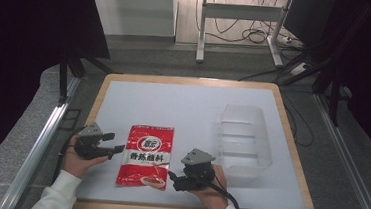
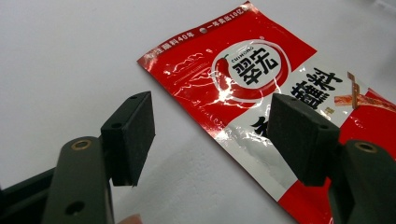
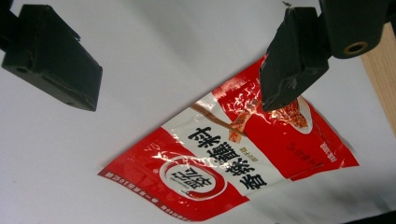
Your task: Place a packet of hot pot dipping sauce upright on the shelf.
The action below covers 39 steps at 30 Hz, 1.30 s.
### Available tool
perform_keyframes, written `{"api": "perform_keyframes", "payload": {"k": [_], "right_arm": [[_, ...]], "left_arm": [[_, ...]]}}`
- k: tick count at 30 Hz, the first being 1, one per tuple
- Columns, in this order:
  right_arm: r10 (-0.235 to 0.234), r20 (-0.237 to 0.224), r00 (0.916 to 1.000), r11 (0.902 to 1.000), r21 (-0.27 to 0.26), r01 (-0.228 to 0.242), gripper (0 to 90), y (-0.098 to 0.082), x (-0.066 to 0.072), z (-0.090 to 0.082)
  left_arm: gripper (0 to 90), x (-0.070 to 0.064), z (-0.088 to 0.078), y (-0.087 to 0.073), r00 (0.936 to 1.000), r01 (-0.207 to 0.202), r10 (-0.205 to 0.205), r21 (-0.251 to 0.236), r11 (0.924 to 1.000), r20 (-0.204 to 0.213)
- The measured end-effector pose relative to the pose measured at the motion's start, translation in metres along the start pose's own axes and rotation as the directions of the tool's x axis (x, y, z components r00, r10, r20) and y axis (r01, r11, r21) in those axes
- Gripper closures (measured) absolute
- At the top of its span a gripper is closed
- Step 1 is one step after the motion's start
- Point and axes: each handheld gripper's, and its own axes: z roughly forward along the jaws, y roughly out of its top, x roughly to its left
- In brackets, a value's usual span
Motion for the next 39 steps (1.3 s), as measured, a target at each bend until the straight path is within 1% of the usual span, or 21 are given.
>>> {"api": "perform_keyframes", "payload": {"k": [2,3,4,5,8,11,12,15,20,22,25,28,33,38,39], "right_arm": [[0.009,-0.004,1.0,1.0,-0.005,-0.009,13.6,0.0,-0.002,-0.003],[0.022,-0.02,0.9996,0.9997,0.007,-0.022,13.8,-0.001,-0.007,-0.005],[0.022,-0.02,0.9996,0.9997,0.007,-0.022,13.8,-0.001,-0.007,-0.005],[0.037,-0.033,0.9988,0.9993,0.011,-0.036,14.4,-0.002,-0.01,-0.006],[0.05,-0.044,0.9978,0.9987,0.009,-0.05,15.1,-0.002,-0.011,-0.007],[0.023,-0.039,0.999,0.9997,0.004,-0.023,15.9,0.001,-0.008,-0.01],[0.023,-0.039,0.999,0.9997,0.004,-0.023,15.9,0.001,-0.008,-0.01],[0.004,-0.034,0.9994,1.0,-0.001,-0.004,16.9,0.005,-0.005,-0.015],[-0.02,-0.035,0.9992,0.9998,-0.011,0.019,17.4,0.011,-0.004,-0.022],[-0.022,-0.037,0.9991,0.9997,-0.012,0.021,17.5,0.011,-0.005,-0.022],[-0.018,-0.052,0.9985,0.9998,-0.011,0.017,19.4,0.013,-0.01,-0.025],[-0.016,-0.055,0.9984,0.9998,-0.011,0.015,19.9,0.014,-0.013,-0.025],[-0.011,-0.06,0.9981,0.9999,-0.013,0.01,20.0,0.019,-0.014,-0.027],[-0.021,-0.074,0.997,0.9997,-0.017,0.02,20.9,0.024,-0.015,-0.029],[-0.031,-0.08,0.9963,0.9995,-0.014,0.03,21.5,0.027,-0.016,-0.03]], "left_arm": [[31.9,0.0,0.001,0.0,1.0,-0.001,0.001,0.003,1.0,-0.002],[31.9,-0.001,0.001,0.0,1.0,-0.004,0.004,0.007,1.0,-0.004],[31.9,-0.001,0.001,0.0,1.0,-0.004,0.004,0.007,1.0,-0.004],[31.8,-0.002,0.0,0.0,1.0,-0.003,0.003,0.004,1.0,-0.002],[31.8,-0.001,0.0,0.0,1.0,-0.002,0.002,0.001,1.0,-0.003],[31.8,-0.002,0.002,-0.001,0.9998,-0.02,0.02,0.014,0.9997,-0.008],[31.7,-0.002,0.002,-0.001,0.9998,-0.02,0.02,0.014,0.9997,-0.008],[31.7,-0.006,0.001,-0.002,0.9997,-0.025,0.025,0.004,0.9997,-0.001],[31.7,-0.004,-0.001,-0.001,0.9998,-0.021,0.021,-0.001,0.9998,-0.006],[31.7,-0.004,-0.001,-0.001,0.9998,-0.02,0.02,-0.001,0.9998,-0.007],[31.7,-0.003,0.0,-0.001,0.9998,-0.02,0.02,-0.001,0.9998,-0.009],[31.6,-0.003,0.001,-0.001,0.9997,-0.022,0.022,0.004,0.9998,-0.007],[31.6,-0.004,-0.001,-0.001,0.9997,-0.023,0.023,-0.001,0.9997,-0.008],[31.5,-0.004,-0.002,0.0,0.9997,-0.024,0.024,0.0,0.9997,-0.012],[31.4,-0.004,-0.001,-0.001,0.9997,-0.02,0.02,-0.001,0.9998,-0.01]]}}
